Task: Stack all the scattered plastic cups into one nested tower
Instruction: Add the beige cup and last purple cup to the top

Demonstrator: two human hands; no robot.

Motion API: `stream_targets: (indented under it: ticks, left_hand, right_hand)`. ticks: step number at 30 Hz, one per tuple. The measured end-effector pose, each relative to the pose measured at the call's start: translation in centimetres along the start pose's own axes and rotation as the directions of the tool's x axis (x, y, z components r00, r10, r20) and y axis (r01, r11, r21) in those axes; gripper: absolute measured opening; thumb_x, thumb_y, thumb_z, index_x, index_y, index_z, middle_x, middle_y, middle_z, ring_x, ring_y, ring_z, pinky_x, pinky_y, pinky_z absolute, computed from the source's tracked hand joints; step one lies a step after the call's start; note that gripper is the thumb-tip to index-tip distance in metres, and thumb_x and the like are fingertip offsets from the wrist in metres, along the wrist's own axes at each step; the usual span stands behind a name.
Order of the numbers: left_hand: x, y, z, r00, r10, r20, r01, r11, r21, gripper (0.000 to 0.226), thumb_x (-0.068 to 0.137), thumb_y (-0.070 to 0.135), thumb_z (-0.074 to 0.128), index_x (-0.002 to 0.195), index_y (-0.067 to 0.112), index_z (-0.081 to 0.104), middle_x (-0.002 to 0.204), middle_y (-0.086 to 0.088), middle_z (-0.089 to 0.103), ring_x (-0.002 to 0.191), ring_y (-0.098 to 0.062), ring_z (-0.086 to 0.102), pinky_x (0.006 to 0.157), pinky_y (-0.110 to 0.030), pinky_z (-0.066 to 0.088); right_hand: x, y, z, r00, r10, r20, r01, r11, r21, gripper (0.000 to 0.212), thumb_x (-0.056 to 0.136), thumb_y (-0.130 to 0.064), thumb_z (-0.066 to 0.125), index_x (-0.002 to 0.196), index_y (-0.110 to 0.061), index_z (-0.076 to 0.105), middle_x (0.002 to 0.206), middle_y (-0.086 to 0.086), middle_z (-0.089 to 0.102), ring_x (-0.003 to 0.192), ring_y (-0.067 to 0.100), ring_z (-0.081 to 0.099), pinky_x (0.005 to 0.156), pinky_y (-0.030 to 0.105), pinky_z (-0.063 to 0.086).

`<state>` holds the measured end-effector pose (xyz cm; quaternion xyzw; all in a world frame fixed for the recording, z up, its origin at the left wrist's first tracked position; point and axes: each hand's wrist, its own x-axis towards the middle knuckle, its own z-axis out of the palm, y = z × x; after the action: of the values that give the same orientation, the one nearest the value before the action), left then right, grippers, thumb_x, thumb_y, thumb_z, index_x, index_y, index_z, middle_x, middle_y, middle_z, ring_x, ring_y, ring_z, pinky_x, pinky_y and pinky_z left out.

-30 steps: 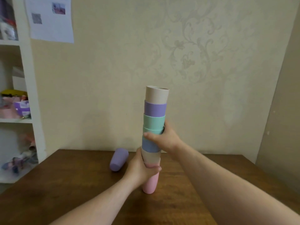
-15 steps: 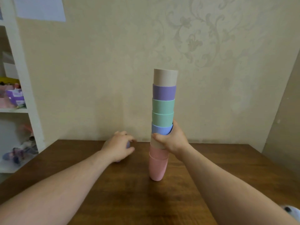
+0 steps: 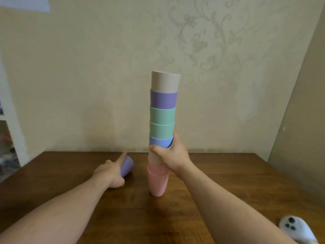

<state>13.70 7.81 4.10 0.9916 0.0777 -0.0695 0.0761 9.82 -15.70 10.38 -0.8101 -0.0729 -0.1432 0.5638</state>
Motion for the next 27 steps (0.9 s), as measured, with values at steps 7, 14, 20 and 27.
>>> stream_targets:
  ticks: [7, 14, 20, 27]
  left_hand:
    - [-2.2, 0.2, -0.4, 0.991, 0.107, -0.08, -0.098, 0.989, 0.108, 0.112, 0.083, 0.065, 0.07, 0.171, 0.047, 0.004, 0.153, -0.009, 0.06, 0.136, -0.035, 0.063, 0.108, -0.043, 0.049]
    - [-3.9, 1.3, -5.4, 0.938, 0.028, -0.344, -0.299, 0.566, -0.768, 0.105, 0.085, 0.014, 0.088, 0.167, 0.026, 0.023, 0.143, -0.016, 0.063, 0.116, -0.033, 0.068, 0.093, -0.042, 0.06]
    - [-9.4, 6.8, -19.7, 0.763, -0.107, -0.638, -0.645, -0.041, -0.763, 0.087, 0.064, 0.044, 0.089, 0.138, 0.021, 0.052, 0.132, 0.002, 0.073, 0.122, -0.017, 0.074, 0.108, -0.05, 0.06]
    - [-12.9, 10.9, -25.4, 0.578, -0.091, -0.811, -0.813, 0.019, -0.581, 0.077, 0.09, 0.028, 0.087, 0.152, 0.022, 0.041, 0.132, 0.013, 0.065, 0.117, -0.003, 0.07, 0.093, -0.021, 0.059]
  right_hand:
    - [-0.3, -0.6, -0.1, 0.999, 0.038, 0.002, -0.038, 0.999, -0.007, 0.062, 0.074, -0.042, 0.089, 0.126, -0.04, 0.054, 0.11, -0.013, 0.073, 0.102, 0.015, 0.073, 0.093, 0.048, 0.064]
    - [-0.7, -1.1, -0.1, 0.999, 0.04, 0.004, -0.04, 0.999, -0.017, 0.064, 0.076, -0.04, 0.09, 0.129, -0.037, 0.054, 0.111, -0.012, 0.073, 0.101, 0.016, 0.073, 0.093, 0.049, 0.064]
    - [-1.0, -1.3, -0.1, 0.998, 0.052, 0.023, -0.052, 0.999, -0.015, 0.068, 0.074, -0.043, 0.089, 0.131, -0.038, 0.052, 0.113, -0.009, 0.072, 0.102, 0.019, 0.073, 0.092, 0.05, 0.064]
    - [-1.0, -1.1, -0.1, 0.998, 0.053, 0.035, -0.053, 0.999, -0.001, 0.073, 0.064, -0.051, 0.085, 0.129, -0.043, 0.053, 0.113, -0.012, 0.073, 0.102, 0.017, 0.075, 0.092, 0.05, 0.065]
